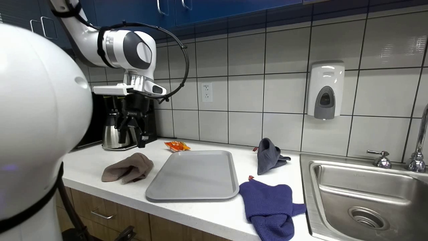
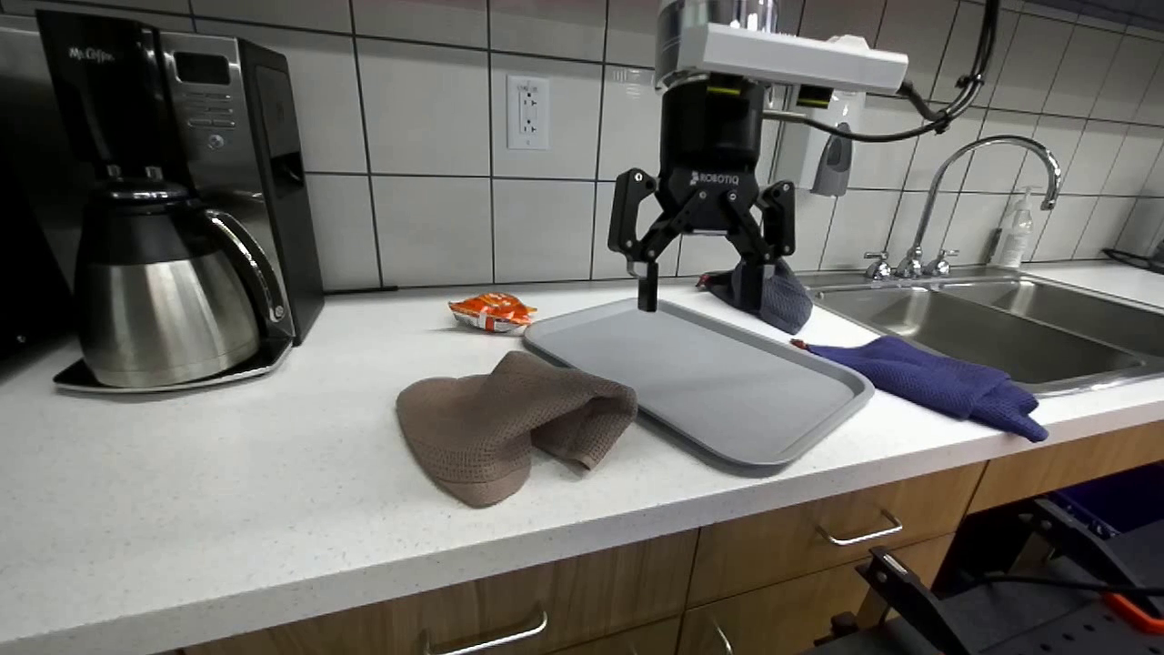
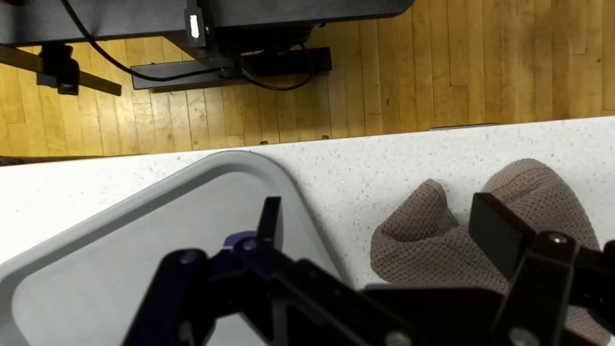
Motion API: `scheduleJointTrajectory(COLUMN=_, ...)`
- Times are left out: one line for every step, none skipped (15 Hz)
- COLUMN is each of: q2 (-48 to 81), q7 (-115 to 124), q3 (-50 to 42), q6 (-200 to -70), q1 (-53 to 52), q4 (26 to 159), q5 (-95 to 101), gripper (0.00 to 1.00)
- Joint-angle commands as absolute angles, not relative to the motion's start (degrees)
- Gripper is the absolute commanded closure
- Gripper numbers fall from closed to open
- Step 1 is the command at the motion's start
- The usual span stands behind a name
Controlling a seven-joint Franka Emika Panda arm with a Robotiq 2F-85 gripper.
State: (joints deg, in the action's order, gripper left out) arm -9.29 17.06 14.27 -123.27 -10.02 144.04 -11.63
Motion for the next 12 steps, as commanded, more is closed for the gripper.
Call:
scheduleJointTrajectory(q2=-4.87, q7=14.18, q3=13.73, q6=-124.63, q1=-11.32, q4=141.22, q5=-13.46, gripper=0.0)
scheduleJointTrajectory(q2=-3.62, q7=14.31, q3=13.83, q6=-125.1, q1=-11.49, q4=140.6, q5=-13.34, gripper=0.0)
scheduleJointTrajectory(q2=-2.44, q7=14.15, q3=13.85, q6=-125.68, q1=-11.68, q4=140.06, q5=-13.41, gripper=0.0)
scheduleJointTrajectory(q2=-1.32, q7=13.98, q3=13.85, q6=-126.21, q1=-11.84, q4=139.56, q5=-13.49, gripper=0.0)
scheduleJointTrajectory(q2=-0.09, q7=13.9, q3=13.86, q6=-126.73, q1=-11.97, q4=138.96, q5=-13.44, gripper=0.0)
scheduleJointTrajectory(q2=1.02, q7=13.75, q3=13.86, q6=-127.01, q1=-12.08, q4=138.36, q5=-13.46, gripper=0.0)
scheduleJointTrajectory(q2=1.94, q7=13.69, q3=13.87, q6=-127.34, q1=-12.18, q4=137.93, q5=-13.32, gripper=0.0)
scheduleJointTrajectory(q2=2.99, q7=13.81, q3=13.91, q6=-127.37, q1=-12.29, q4=137.3, q5=-12.99, gripper=0.0)
scheduleJointTrajectory(q2=3.92, q7=14.02, q3=13.96, q6=-127.5, q1=-12.44, q4=136.81, q5=-12.48, gripper=0.0)
scheduleJointTrajectory(q2=4.71, q7=13.91, q3=13.99, q6=-127.39, q1=-12.58, q4=136.17, q5=-12.41, gripper=0.0)
scheduleJointTrajectory(q2=5.63, q7=13.9, q3=14.03, q6=-127.54, q1=-12.75, q4=135.63, q5=-12.3, gripper=0.0)
scheduleJointTrajectory(q2=6.42, q7=13.78, q3=14.06, q6=-127.56, q1=-12.9, q4=135.0, q5=-12.3, gripper=0.0)
